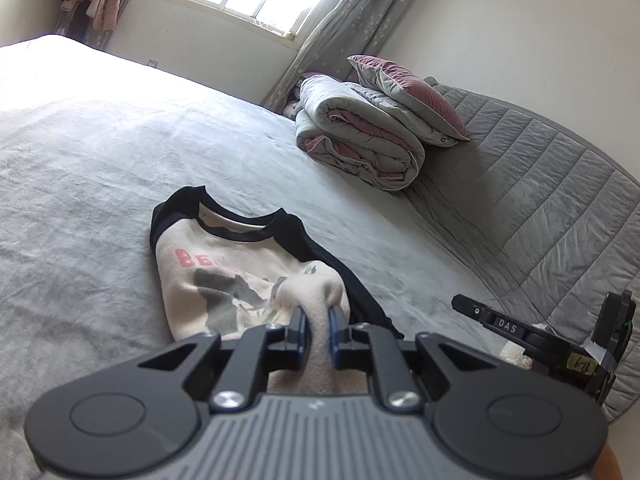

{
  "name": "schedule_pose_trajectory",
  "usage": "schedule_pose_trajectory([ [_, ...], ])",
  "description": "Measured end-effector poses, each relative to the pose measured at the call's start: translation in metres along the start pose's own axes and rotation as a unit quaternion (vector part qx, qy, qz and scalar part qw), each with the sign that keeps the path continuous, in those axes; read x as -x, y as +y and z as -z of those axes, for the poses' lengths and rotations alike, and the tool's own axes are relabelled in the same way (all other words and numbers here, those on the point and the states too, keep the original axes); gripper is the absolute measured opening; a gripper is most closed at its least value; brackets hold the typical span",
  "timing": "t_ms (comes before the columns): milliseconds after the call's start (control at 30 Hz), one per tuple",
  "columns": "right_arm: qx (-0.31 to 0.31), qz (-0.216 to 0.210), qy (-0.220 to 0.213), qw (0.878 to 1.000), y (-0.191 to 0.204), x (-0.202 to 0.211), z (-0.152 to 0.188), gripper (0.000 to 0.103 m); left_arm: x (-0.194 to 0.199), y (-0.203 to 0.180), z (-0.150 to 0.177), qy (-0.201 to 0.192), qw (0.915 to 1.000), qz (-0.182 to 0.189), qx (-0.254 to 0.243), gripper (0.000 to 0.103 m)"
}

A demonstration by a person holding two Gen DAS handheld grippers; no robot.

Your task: Fold clothes

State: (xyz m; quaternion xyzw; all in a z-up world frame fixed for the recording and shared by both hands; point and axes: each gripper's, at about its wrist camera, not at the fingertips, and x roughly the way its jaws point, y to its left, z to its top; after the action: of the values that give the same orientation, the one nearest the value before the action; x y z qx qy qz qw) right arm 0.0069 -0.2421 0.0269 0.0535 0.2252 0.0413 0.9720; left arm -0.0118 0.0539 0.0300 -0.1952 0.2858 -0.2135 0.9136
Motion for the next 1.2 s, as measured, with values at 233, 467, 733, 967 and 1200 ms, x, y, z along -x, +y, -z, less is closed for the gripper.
schedule_pose_trajectory([
  [233,-0.006,-0.051,0.067,0.996,0.020,-0.019,0.019,0.034,-0.001,-0.005,0.003,0.005,0.9999,-0.009,-0.014,0.011],
  [467,-0.002,-0.061,0.092,0.994,0.035,-0.036,0.030,0.042,-0.006,-0.004,0.006,0.025,0.9991,-0.025,-0.021,0.012],
  [733,-0.023,-0.051,0.103,0.993,0.029,-0.057,0.041,0.042,-0.023,0.003,0.018,0.082,0.9960,-0.030,-0.021,0.017],
  [967,-0.049,-0.054,0.082,0.994,0.020,-0.054,0.038,0.016,-0.037,-0.001,0.030,0.117,0.9915,-0.038,-0.042,0.038],
  [1200,-0.077,-0.051,0.046,0.995,0.011,-0.029,0.015,0.014,-0.039,-0.006,0.031,0.121,0.9903,-0.038,-0.057,0.040],
])
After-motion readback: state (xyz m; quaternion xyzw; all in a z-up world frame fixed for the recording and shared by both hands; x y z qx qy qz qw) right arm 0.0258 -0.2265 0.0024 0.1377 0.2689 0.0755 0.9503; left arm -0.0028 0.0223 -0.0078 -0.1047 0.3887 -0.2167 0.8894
